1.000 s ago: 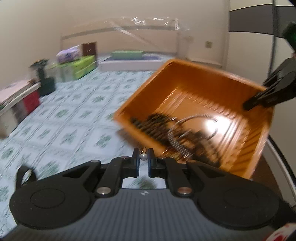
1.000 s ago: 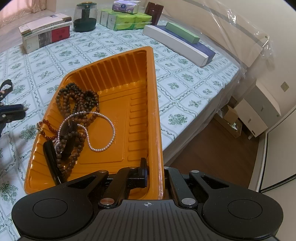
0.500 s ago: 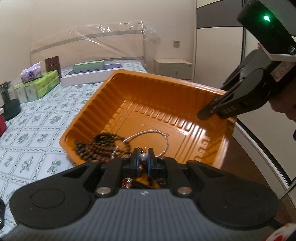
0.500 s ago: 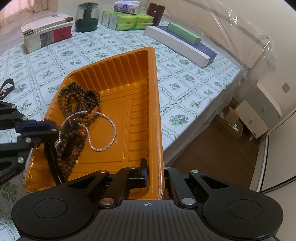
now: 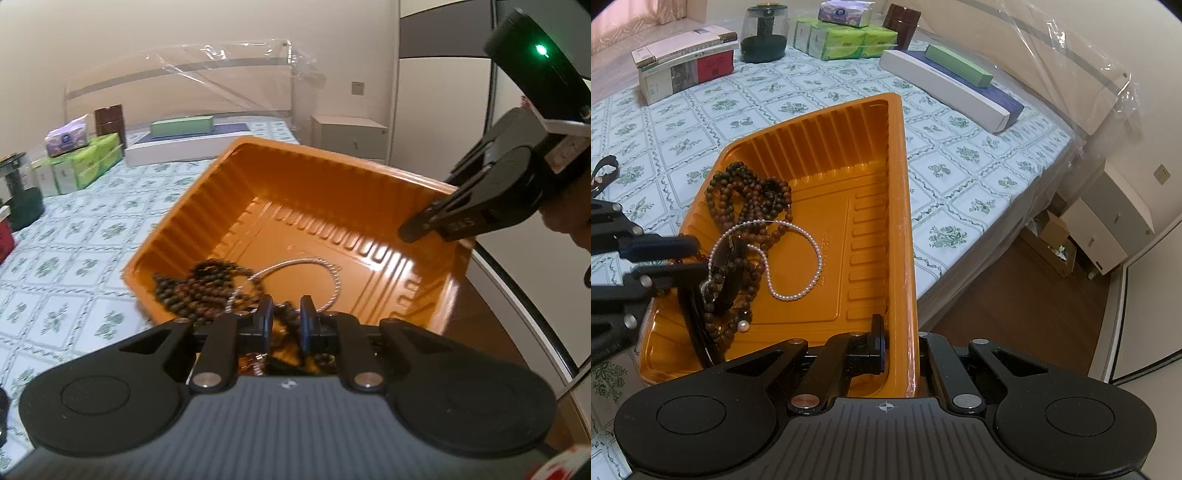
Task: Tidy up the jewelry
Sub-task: 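Carry the pearl earring into the tray and release it while the right tool holds the tray, then grasp the black strap watch on the sheet with the left tool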
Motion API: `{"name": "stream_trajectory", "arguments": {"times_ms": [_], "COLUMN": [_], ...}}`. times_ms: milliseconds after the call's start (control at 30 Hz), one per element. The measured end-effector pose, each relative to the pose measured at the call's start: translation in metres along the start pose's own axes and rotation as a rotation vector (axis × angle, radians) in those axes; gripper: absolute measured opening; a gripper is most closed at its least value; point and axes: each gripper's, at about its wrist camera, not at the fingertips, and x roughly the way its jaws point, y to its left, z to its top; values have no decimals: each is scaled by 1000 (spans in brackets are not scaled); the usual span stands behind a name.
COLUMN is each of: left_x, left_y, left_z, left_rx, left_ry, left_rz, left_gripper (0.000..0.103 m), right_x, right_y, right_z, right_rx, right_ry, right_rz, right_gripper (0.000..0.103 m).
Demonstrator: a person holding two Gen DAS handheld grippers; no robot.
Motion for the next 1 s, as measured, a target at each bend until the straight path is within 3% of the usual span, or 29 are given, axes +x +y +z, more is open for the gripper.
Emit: {"name": "stream_trajectory", "arguments": {"times_ms": [200,267,433,567,633,800,933,1000], "left_x": [-21,-30,-52,-71,-76,-68,-54,-48], "left_y": [33,51,108,153,171,200,210,215], "left_z": [-14,-24,-51,-69,-74,-80,-78,-78], "left_rx": [-38,-57,-119,-137,-138,-126,-108,-103], "left_ry": [-3,8,53,64,65,118,165,210], "left_rz": [90,148,303,454,492,481,440,415], "left_gripper": [21,32,37,56,63,62,49,34], "right_x": [0,0,1,1,3,2,2,2], "right_y": [1,0,1,2,1,1,1,1], "right_z": [-1,-1,-1,-1,1,2,2,2], "right_rx": [0,0,-4,-8,-7,-11,-13,-13], "right_ry": [0,0,3,6,10,16,19,21], "right_rz": [0,0,0,-4,-7,-11,-13,-14], "right_gripper": [3,3,3,3,3,3,3,3]}}
